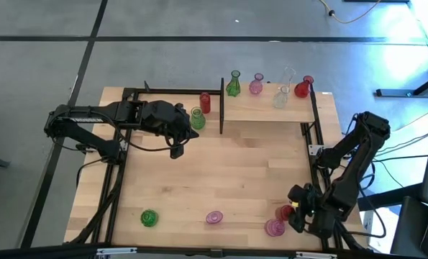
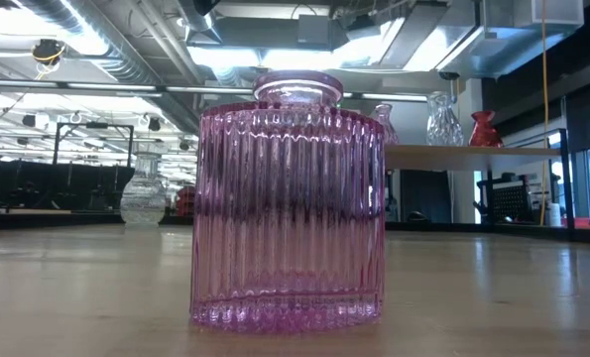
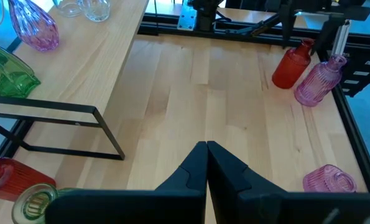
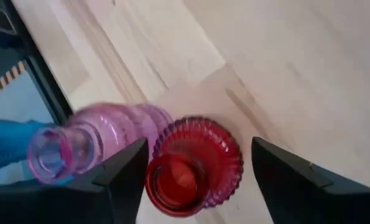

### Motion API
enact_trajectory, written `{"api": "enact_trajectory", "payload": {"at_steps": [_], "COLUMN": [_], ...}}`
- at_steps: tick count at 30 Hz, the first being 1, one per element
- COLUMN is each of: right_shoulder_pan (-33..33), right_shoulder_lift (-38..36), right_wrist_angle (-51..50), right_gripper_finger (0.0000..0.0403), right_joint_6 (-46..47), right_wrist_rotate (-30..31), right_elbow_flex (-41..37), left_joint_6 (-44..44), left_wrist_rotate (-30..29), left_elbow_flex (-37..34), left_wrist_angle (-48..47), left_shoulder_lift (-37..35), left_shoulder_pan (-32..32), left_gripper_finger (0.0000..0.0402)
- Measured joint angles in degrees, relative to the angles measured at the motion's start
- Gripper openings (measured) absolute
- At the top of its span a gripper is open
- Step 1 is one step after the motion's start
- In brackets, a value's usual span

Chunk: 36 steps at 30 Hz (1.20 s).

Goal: Sort vases onto shelf
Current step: Put the bottom red vase on the shelf aligned with the other red vase

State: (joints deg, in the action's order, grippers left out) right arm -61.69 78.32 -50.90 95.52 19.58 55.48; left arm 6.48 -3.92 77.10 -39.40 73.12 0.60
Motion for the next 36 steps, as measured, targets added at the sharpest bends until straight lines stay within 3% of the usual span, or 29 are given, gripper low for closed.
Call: {"api": "enact_trajectory", "payload": {"at_steps": [6, 19, 29, 36], "right_shoulder_pan": [-0.2, -0.5, -0.5, -0.5], "right_shoulder_lift": [1.6, 1.7, 1.8, 1.9], "right_wrist_angle": [1.5, 2.3, 1.0, -0.2], "right_gripper_finger": [0.0195, 0.0091, 0.0103, 0.0091], "right_joint_6": [0.0, 3.5, 7.9, 8.4], "right_wrist_rotate": [-6.2, -0.5, 2.4, 5.3], "right_elbow_flex": [0.0, 0.0, -0.1, -0.2], "left_joint_6": [0.0, 0.0, 0.0, 0.0], "left_wrist_rotate": [0.0, 0.0, 0.0, 0.0], "left_elbow_flex": [0.0, 0.0, 0.0, 0.0], "left_wrist_angle": [0.0, 0.0, 0.0, 0.0], "left_shoulder_lift": [0.0, 0.0, 0.0, 0.0], "left_shoulder_pan": [0.0, 0.0, 0.0, 0.0], "left_gripper_finger": [0.0, 0.0, 0.0, 0.0]}}
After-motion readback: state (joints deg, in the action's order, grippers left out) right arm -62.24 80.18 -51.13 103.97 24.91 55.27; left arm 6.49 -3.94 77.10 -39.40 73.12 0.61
